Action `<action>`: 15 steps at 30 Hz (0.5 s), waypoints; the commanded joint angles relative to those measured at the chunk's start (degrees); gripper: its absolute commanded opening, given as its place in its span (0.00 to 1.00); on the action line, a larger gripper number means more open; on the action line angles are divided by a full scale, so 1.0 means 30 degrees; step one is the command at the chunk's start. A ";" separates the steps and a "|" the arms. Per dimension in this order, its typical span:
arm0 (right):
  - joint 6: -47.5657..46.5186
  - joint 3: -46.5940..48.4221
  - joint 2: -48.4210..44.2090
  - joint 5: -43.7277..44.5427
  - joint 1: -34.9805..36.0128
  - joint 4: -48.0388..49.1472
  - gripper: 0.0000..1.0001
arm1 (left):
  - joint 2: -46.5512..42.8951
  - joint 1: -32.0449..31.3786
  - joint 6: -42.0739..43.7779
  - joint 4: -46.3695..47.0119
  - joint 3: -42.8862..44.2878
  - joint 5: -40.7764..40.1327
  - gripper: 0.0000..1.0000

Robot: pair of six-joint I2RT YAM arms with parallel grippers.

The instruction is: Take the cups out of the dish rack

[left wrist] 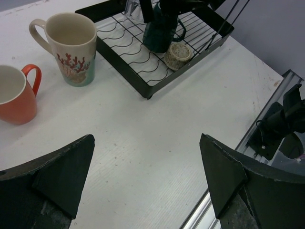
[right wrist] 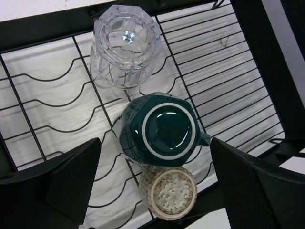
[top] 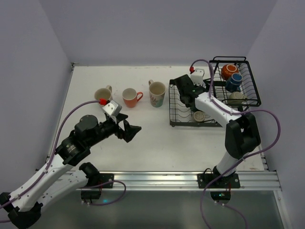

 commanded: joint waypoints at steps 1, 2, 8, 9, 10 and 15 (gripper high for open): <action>0.2649 -0.0548 -0.0453 0.0458 -0.0312 0.1660 0.99 | 0.0170 -0.0580 0.0540 0.0543 -0.0015 -0.0062 0.96; 0.2915 -0.0579 -0.0425 0.0776 -0.0370 0.1690 0.99 | 0.0228 -0.0755 0.0512 0.0543 -0.0015 -0.0063 0.96; 0.4440 -0.0785 -0.0103 0.1219 -0.0692 0.1690 0.99 | 0.0288 -0.1137 0.0628 0.0484 0.0014 -0.0150 0.96; 0.4645 -0.0843 -0.0045 0.1567 -0.0722 0.1690 0.99 | 0.0259 -0.1138 0.0629 0.0484 -0.0015 -0.0151 0.96; 0.4908 -0.0814 0.0014 0.1600 -0.0781 0.1690 0.99 | 0.0258 -0.1167 0.0629 0.0455 -0.0015 -0.0151 0.96; 0.5378 -0.0492 0.0834 0.1132 -0.1249 0.1690 0.99 | 0.0346 -0.1372 0.0687 0.0455 -0.0015 -0.0121 0.96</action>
